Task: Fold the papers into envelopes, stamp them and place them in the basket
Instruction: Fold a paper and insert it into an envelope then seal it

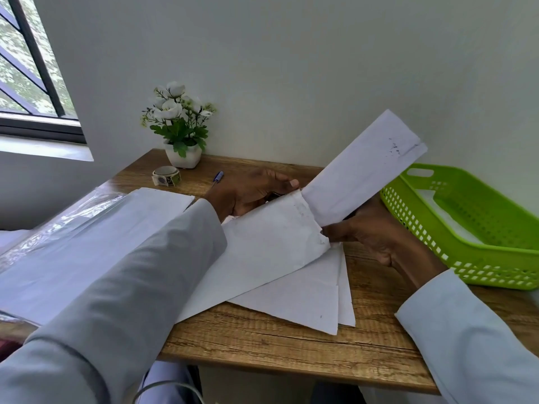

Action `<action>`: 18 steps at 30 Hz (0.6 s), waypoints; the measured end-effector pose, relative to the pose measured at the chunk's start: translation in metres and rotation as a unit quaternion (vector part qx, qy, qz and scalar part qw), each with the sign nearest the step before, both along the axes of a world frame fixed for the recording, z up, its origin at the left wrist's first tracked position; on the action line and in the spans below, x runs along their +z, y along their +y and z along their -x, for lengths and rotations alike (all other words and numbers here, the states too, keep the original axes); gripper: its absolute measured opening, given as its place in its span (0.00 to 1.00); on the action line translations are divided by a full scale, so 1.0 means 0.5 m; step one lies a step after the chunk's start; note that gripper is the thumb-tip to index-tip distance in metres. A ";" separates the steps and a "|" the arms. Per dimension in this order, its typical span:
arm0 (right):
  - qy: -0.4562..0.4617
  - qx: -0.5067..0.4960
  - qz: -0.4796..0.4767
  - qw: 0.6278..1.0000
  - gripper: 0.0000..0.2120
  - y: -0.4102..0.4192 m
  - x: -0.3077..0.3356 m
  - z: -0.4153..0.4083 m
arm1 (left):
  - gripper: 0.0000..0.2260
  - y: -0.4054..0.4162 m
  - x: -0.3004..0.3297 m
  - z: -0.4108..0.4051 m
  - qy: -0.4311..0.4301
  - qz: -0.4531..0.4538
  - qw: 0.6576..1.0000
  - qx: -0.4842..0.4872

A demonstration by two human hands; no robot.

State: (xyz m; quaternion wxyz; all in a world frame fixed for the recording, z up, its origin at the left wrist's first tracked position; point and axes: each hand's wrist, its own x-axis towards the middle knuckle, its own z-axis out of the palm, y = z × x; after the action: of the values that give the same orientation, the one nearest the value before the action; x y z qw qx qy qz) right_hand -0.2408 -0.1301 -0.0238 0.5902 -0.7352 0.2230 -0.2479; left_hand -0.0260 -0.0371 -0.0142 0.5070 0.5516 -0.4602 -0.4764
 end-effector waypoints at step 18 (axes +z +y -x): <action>-0.106 -0.109 -0.125 0.980 0.09 -0.002 0.018 -0.004 | 0.11 0.017 -0.002 -0.022 -0.057 -0.041 0.995 0.064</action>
State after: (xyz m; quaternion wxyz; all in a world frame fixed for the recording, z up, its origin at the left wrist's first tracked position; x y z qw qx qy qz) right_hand -0.2388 -0.1312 -0.0150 0.6675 -0.5963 0.2670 -0.3571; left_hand -0.0149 -0.0287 -0.0150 0.4868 0.6263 -0.4321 -0.4290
